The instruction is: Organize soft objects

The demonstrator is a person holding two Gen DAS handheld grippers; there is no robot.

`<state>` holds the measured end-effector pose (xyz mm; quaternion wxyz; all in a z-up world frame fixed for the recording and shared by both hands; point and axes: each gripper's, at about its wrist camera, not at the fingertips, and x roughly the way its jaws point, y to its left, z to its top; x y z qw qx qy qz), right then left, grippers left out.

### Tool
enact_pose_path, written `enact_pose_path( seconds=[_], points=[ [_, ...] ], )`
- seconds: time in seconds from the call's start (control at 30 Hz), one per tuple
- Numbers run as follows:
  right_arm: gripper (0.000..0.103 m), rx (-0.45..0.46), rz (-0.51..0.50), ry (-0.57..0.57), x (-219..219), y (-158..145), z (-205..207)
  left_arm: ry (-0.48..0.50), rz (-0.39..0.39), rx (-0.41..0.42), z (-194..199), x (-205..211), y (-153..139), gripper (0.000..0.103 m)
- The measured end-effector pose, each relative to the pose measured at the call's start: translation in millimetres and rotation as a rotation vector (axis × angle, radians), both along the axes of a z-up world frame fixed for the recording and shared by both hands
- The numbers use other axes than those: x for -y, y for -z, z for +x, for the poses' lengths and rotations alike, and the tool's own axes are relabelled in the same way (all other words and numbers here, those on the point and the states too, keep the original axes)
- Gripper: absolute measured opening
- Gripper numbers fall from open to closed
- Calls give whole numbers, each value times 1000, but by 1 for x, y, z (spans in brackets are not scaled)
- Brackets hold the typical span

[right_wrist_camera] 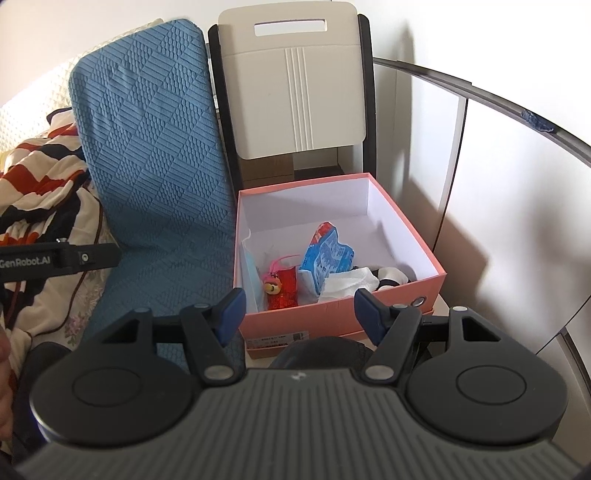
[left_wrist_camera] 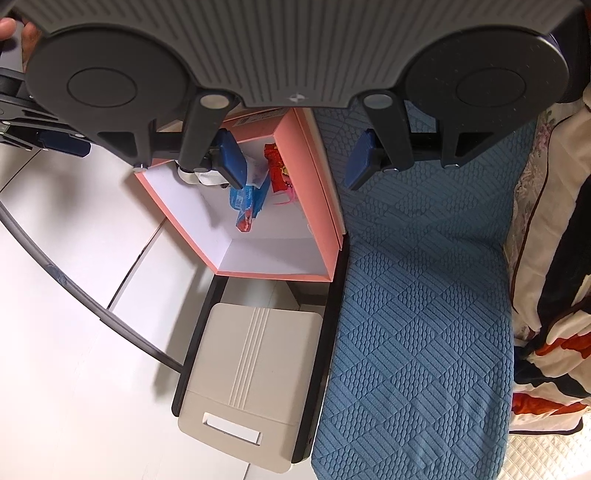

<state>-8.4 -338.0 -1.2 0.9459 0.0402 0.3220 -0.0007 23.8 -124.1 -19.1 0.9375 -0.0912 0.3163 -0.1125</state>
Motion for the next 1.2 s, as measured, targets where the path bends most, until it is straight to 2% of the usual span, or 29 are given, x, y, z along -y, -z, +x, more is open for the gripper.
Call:
enact_pose_path(
  seconds=[0.03, 0.07, 0.1, 0.13, 0.17, 0.2, 0.37, 1.2],
  points=[
    [67, -1, 2, 0, 1, 0, 1, -1, -1, 0, 0, 0, 0, 69],
    [67, -2, 4, 0, 1, 0, 1, -1, -2, -2, 0, -1, 0, 79],
    [68, -1, 8, 4, 2, 1, 2, -1, -3, -3, 0, -1, 0, 85],
    [73, -1, 11, 7, 3, 2, 3, -2, -6, -3, 1, -1, 0, 93],
    [91, -2, 14, 9, 4, 3, 5, -2, -13, 4, 0, -2, 1, 96],
    [102, 1, 16, 10, 4, 4, 6, -2, -19, 13, 0, -2, 0, 97],
    [103, 0, -17, 10, 0, 10, 13, -12, -5, 27, 3, -2, 1, 103],
    [103, 0, -12, 14, 0, 8, 4, -21, 30, 11, -2, 1, -1, 103]
  ],
)
